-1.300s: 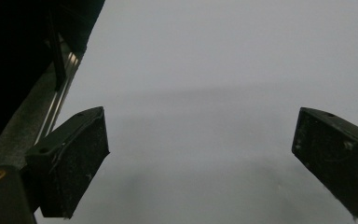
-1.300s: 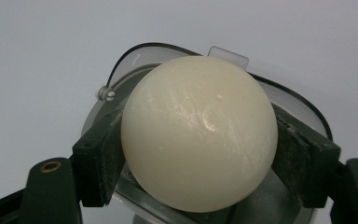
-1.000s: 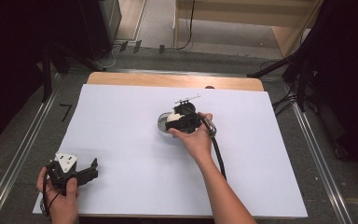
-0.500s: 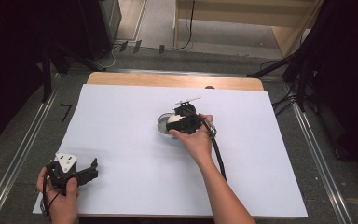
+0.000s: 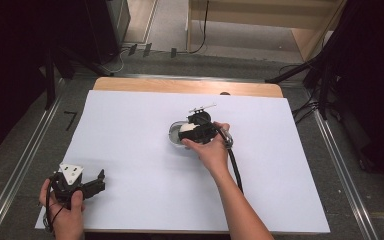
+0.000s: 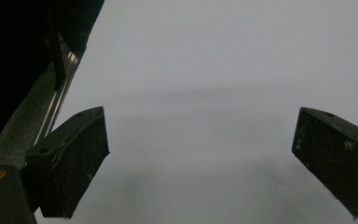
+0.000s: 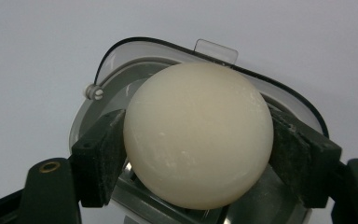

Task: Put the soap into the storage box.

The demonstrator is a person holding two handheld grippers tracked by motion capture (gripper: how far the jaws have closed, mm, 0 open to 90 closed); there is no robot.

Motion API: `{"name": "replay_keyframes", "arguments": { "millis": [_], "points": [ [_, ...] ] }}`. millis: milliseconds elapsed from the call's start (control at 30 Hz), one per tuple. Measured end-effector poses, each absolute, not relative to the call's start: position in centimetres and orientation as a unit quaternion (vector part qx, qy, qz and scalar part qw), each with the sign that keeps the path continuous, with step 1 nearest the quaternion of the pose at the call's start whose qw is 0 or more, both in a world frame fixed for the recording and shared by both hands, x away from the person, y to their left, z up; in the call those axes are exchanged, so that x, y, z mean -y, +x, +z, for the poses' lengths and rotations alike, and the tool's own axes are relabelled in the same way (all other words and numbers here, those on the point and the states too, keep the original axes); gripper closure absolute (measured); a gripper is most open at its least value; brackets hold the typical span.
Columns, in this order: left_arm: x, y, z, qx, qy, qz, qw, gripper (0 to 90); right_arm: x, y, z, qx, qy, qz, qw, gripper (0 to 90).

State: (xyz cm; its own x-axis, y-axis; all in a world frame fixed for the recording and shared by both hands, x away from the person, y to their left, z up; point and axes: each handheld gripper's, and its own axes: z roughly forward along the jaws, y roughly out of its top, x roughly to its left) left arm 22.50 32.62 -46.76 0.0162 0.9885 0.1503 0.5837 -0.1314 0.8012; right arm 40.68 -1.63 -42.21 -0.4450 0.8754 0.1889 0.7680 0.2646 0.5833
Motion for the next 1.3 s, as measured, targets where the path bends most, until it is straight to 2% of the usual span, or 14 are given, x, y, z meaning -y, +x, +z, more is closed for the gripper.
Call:
{"name": "replay_keyframes", "arguments": {
  "millis": [1300],
  "points": [
    [-32.6, 22.5, -46.8, -0.598, 0.657, 0.366, 0.276, 4.4, 2.9, 40.1, -40.9, -0.775, 0.524, 0.338, 0.098, 26.1]
  ]
}}
